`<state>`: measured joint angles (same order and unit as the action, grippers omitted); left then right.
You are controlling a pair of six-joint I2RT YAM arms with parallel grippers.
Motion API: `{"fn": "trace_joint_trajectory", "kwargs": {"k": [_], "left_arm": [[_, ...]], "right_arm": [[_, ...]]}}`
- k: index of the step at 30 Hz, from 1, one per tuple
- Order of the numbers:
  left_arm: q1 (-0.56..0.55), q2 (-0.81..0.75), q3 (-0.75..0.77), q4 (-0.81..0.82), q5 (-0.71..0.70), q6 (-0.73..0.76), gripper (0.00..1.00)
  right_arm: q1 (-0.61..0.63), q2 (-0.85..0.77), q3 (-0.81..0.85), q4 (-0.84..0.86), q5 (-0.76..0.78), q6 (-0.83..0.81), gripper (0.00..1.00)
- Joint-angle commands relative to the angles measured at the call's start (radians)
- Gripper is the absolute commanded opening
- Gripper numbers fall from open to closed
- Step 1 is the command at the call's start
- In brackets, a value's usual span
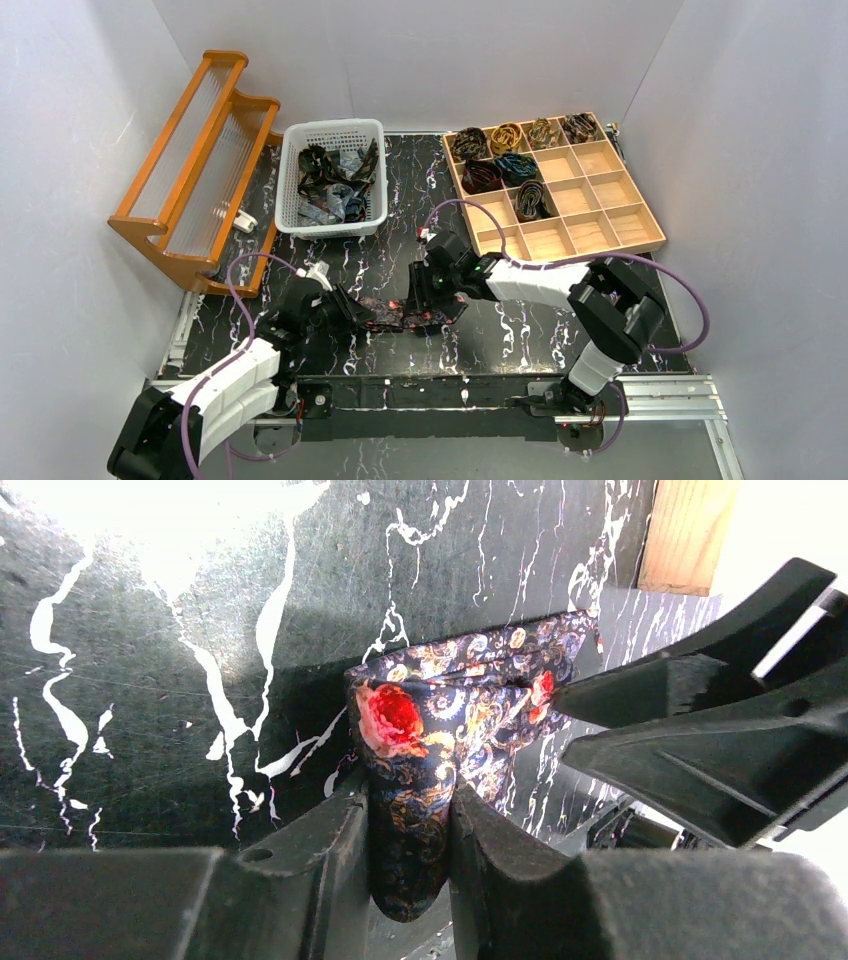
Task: Roll the ties
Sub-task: Roll the tie at the center of the board.
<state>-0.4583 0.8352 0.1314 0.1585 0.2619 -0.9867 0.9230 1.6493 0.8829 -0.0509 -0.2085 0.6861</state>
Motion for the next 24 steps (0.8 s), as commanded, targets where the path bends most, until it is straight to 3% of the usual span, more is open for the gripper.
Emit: {"fn": "trace_joint_trajectory", "kwargs": {"k": [1,5,14,24], "left_arm": [[0.001,-0.013,0.059,-0.104,-0.042,0.046,0.01],[0.001,-0.012,0.092,-0.134,-0.056,0.053,0.0],[0.002,-0.032,0.114,-0.19,-0.096,0.046,0.0],[0.001,0.003,0.244,-0.386,-0.144,0.188,0.0]], "right_arm": [[-0.001,-0.077,0.043,-0.068,0.122,-0.098,0.54],[-0.005,-0.023,0.064,-0.158,0.257,-0.137,0.51],[0.0,0.026,-0.013,-0.132,0.124,-0.043,0.44],[0.009,0.003,-0.034,-0.104,0.051,0.021,0.4]]}}
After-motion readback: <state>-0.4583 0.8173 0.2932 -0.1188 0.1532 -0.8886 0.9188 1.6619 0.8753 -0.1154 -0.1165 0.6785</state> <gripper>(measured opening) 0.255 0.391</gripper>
